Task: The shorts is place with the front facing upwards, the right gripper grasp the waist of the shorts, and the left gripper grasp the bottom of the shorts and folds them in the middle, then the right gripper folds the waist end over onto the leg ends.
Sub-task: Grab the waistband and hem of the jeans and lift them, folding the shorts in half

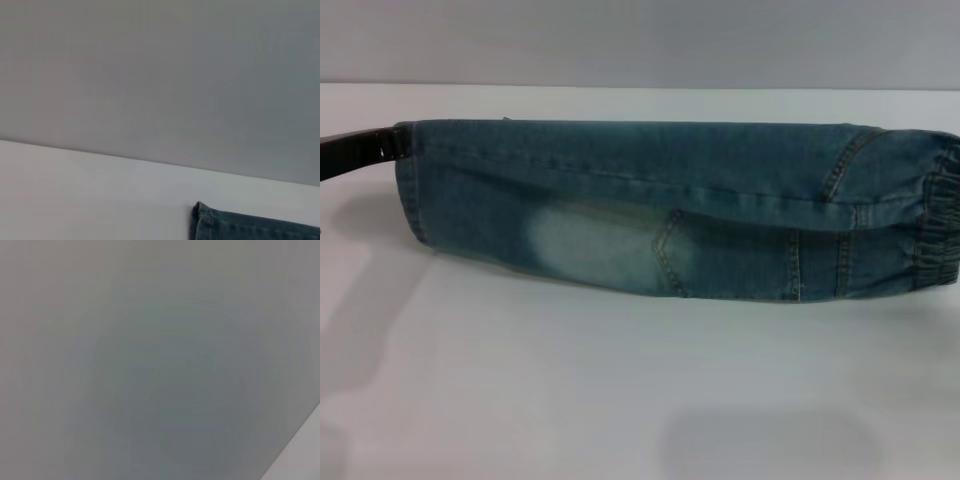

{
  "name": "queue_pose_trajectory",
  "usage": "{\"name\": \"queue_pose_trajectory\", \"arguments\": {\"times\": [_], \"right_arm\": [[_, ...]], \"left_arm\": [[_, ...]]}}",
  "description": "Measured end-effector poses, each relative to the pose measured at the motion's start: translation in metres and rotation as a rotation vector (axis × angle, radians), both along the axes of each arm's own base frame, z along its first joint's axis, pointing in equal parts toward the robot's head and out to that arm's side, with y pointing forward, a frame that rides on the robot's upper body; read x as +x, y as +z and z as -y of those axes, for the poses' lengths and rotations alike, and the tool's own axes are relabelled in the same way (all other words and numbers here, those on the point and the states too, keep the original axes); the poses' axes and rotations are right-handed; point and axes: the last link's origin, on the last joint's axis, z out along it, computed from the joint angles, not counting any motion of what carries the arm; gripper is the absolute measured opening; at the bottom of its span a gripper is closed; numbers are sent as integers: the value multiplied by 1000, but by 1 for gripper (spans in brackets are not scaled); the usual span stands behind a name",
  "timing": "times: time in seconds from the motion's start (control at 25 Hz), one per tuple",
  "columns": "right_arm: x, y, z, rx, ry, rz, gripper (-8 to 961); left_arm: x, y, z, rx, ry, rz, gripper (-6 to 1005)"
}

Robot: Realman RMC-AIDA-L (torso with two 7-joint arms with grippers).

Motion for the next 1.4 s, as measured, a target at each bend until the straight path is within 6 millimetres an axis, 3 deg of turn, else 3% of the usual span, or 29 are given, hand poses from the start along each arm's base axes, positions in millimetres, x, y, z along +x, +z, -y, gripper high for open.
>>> {"name": "queue_pose_trajectory", "arguments": {"times": [0.84, 1.4], "right_arm": [[9, 6, -24, 73, -73, -25, 51], [35, 2, -40, 157, -250, -18, 62]], "left_arm": [[10, -23, -27, -34, -87, 32, 133], [16, -45, -57, -15, -121, 37, 142]]}}
